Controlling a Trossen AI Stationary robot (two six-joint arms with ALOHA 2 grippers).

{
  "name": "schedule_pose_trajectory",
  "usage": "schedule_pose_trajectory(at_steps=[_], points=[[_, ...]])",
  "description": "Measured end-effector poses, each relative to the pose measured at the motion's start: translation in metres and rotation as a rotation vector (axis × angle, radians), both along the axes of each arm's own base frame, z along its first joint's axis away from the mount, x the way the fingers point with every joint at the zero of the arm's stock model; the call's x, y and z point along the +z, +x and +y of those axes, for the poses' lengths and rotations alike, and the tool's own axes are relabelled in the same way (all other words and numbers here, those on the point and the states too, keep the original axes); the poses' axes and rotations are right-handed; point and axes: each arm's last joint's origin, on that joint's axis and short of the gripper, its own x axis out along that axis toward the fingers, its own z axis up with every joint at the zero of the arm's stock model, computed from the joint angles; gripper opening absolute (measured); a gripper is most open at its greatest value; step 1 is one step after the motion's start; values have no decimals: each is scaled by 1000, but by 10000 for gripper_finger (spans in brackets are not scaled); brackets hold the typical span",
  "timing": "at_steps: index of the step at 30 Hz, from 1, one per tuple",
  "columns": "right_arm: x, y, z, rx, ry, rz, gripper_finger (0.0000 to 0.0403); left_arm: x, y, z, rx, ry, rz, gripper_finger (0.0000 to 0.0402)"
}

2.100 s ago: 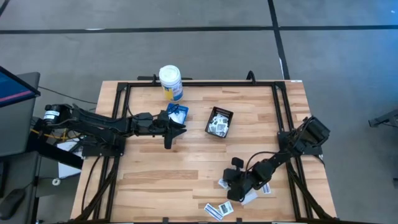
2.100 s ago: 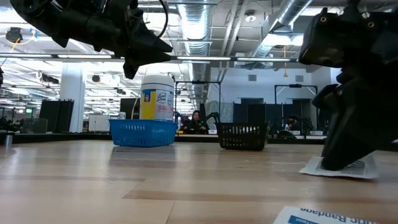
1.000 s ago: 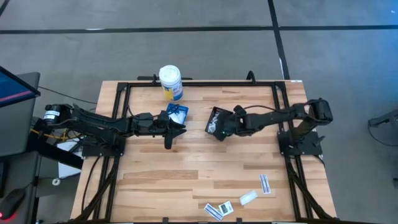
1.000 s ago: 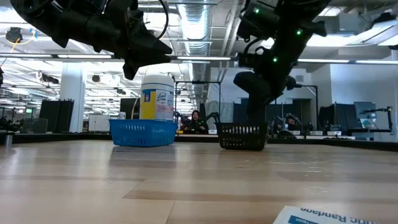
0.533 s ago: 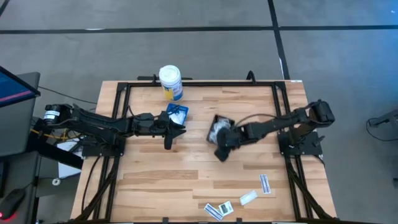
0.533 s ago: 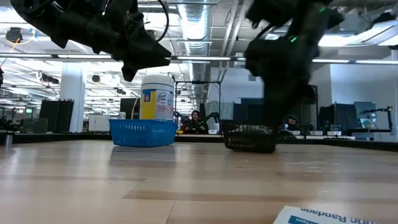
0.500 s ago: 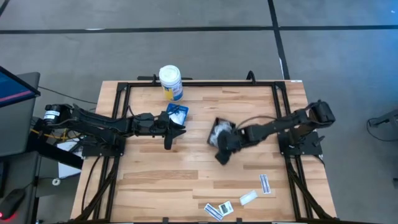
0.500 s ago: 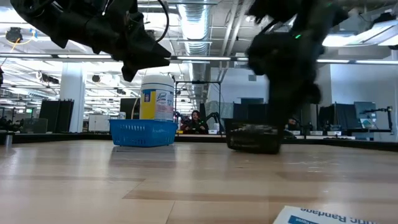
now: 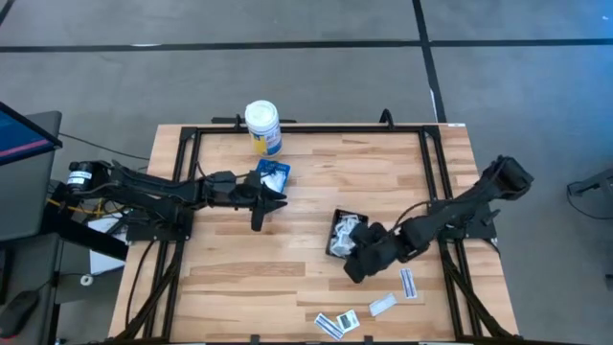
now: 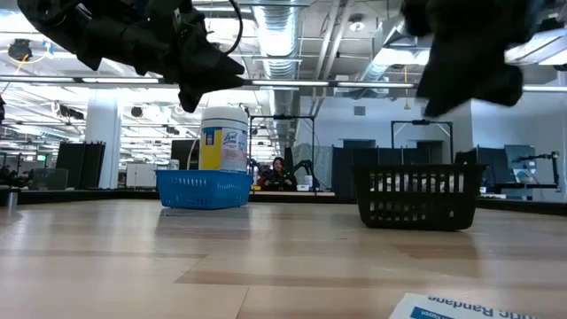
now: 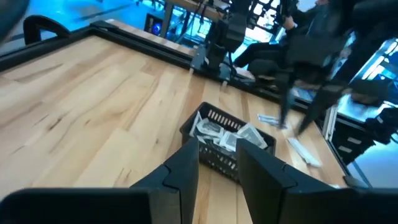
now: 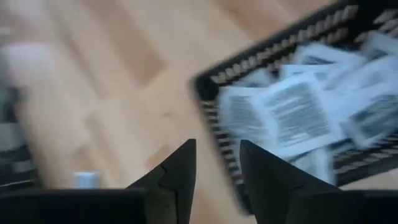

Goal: Pick & Place First Aid Supplies

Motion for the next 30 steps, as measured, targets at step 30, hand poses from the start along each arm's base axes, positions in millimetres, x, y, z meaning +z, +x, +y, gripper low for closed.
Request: schedule_pose_trajectory(at_steps=[30], points=[[-46, 12, 118, 0, 237, 503, 116, -2, 0, -1, -12, 45, 15, 108]])
